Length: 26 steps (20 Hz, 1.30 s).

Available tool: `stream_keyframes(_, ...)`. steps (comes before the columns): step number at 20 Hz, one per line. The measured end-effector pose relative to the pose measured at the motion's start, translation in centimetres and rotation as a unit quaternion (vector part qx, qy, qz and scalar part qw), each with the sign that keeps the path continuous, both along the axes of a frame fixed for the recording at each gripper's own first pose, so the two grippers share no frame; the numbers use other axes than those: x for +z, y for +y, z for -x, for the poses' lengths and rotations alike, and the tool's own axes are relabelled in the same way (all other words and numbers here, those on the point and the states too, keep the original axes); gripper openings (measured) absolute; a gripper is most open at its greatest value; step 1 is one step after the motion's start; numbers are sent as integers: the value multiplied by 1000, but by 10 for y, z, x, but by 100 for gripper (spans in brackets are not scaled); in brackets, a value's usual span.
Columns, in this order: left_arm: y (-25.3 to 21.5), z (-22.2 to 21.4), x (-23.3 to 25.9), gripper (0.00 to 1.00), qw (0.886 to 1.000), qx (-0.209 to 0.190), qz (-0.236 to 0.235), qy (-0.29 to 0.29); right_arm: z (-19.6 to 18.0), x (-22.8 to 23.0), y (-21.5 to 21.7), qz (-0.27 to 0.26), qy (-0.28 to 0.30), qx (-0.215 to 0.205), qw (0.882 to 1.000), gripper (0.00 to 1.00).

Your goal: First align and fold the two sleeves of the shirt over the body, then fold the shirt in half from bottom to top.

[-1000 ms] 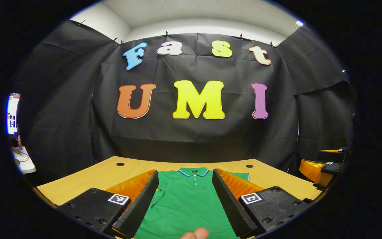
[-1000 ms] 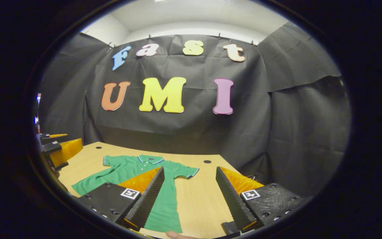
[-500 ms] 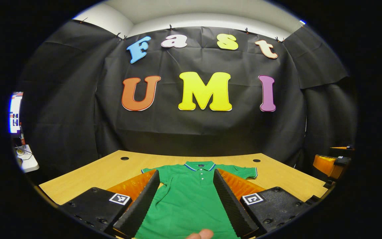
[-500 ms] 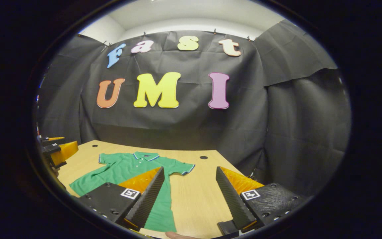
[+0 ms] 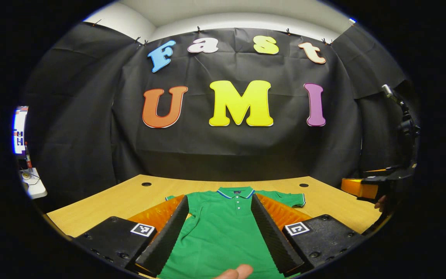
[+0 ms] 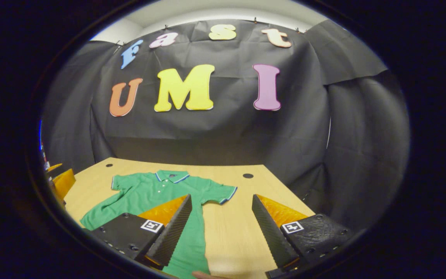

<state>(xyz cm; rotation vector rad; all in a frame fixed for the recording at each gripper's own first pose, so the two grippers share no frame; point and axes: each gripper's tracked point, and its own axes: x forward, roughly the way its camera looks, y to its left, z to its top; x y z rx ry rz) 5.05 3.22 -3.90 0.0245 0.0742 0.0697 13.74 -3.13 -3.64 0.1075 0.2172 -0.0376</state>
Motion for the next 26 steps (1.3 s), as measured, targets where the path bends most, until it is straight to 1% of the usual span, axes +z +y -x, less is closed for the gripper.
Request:
stream_keyframes(2, 5, -11, 3, 100, 1000, 5, -3, -7, -40, -10, -2, -14, 28, -4, 999, 97)
stream_keyframes(5, 12, -27, 3, 100, 1000, 6, -2, -14, -95, -32, -8, -36, 77, -21, 996, 96)
stream_keyframes(8, 17, -43, -4, 100, 1000, 3, 8, -13, -138, -63, -3, -75, 127, -35, 988, 96)
stream_keyframes(11, 18, -56, -11, 100, 1000, -5, 11, -5, -171, -97, 0, -85, 175, -52, 979, 95)
stream_keyframes(12, 20, -60, -14, 100, 1000, -6, 9, -2, -179, -110, 1, -85, 190, -57, 976, 95)
stream_keyframes(14, 22, -64, -20, 100, 1000, -6, 5, 5, -187, -133, -6, -66, 222, -83, 969, 95)
stream_keyframes(16, 23, -69, -27, 100, 1000, -7, 8, 11, -197, -143, -12, -45, 227, -96, 968, 94)
stream_keyframes(18, 24, -71, -34, 100, 1000, -9, 13, 17, -201, -147, -3, -50, 237, -85, 966, 94)
stream_keyframes(19, 24, -73, -37, 100, 1000, -8, 16, 20, -197, -152, 0, -47, 253, -81, 963, 93)
stream_keyframes(20, 25, -73, -41, 100, 1000, -6, 19, 23, -195, -161, 5, -39, 268, -67, 960, 91)
stream_keyframes(21, 25, -74, -45, 100, 999, -5, 23, 27, -195, -155, 10, -32, 257, -55, 964, 87)
stream_keyframes(22, 22, -76, -49, 100, 999, -7, 26, 32, -202, -158, 8, -28, 256, -55, 965, 88)
stream_keyframes(23, 21, -77, -52, 100, 999, -9, 29, 36, -205, -158, 9, -36, 256, -59, 964, 79)
stream_keyframes(24, 19, -78, -56, 100, 999, -10, 28, 40, -206, -158, 9, -50, 258, -61, 963, 79)
stream_keyframes(26, 18, -77, -60, 100, 999, -11, 22, 45, -216, -161, 3, -53, 251, -71, 964, 81)
